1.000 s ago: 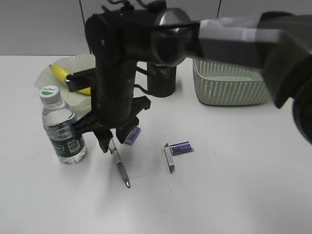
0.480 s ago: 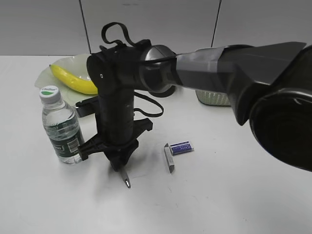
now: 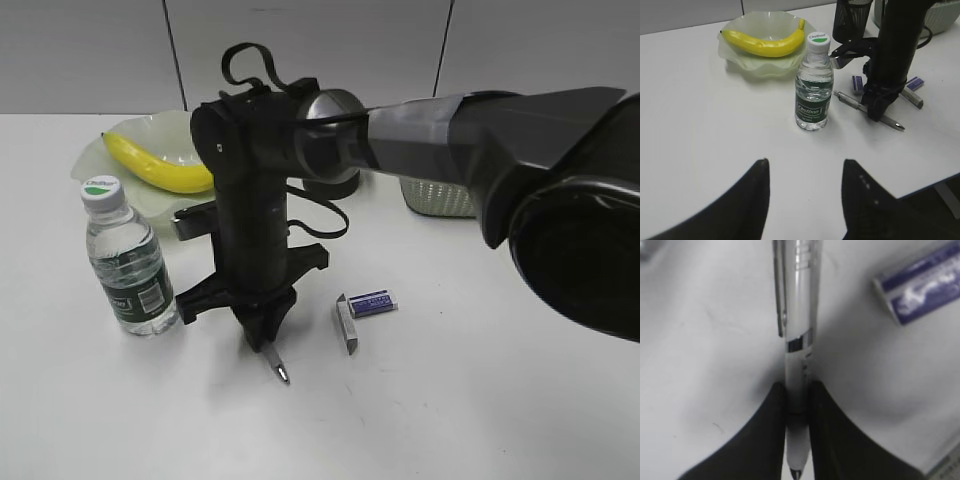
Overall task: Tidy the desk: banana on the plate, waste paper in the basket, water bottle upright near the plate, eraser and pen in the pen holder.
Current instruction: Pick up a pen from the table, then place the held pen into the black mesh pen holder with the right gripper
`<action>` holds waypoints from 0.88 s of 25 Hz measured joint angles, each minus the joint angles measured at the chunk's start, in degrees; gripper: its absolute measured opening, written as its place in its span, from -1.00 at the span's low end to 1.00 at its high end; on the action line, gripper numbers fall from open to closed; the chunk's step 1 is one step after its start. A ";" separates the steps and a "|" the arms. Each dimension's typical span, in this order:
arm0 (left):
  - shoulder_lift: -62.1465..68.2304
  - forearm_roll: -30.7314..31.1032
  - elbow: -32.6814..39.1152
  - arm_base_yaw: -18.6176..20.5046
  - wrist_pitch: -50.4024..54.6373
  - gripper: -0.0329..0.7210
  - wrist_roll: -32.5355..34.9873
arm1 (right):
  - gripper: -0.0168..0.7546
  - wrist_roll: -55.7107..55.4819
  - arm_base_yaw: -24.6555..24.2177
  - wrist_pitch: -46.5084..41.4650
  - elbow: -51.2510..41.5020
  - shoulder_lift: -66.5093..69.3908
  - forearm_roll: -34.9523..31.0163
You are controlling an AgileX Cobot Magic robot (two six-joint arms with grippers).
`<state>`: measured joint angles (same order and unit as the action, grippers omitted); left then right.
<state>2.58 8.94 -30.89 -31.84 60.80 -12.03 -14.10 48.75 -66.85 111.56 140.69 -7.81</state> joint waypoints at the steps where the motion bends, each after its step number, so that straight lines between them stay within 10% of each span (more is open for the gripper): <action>1: 0.00 0.00 0.00 0.00 0.00 0.02 0.00 | -0.66 0.00 -0.26 -0.89 0.31 -0.30 0.65; 11: 0.00 0.00 0.00 0.00 0.00 0.02 0.00 | -0.66 -4.25 -1.38 3.22 1.61 -14.59 14.09; 22: 0.00 0.00 0.00 0.00 0.00 0.02 0.00 | -0.66 -7.43 -13.08 32.78 1.61 -16.22 25.90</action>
<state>2.58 8.94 -30.89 -31.84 60.80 -12.03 -21.53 35.67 -34.07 113.16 124.47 18.10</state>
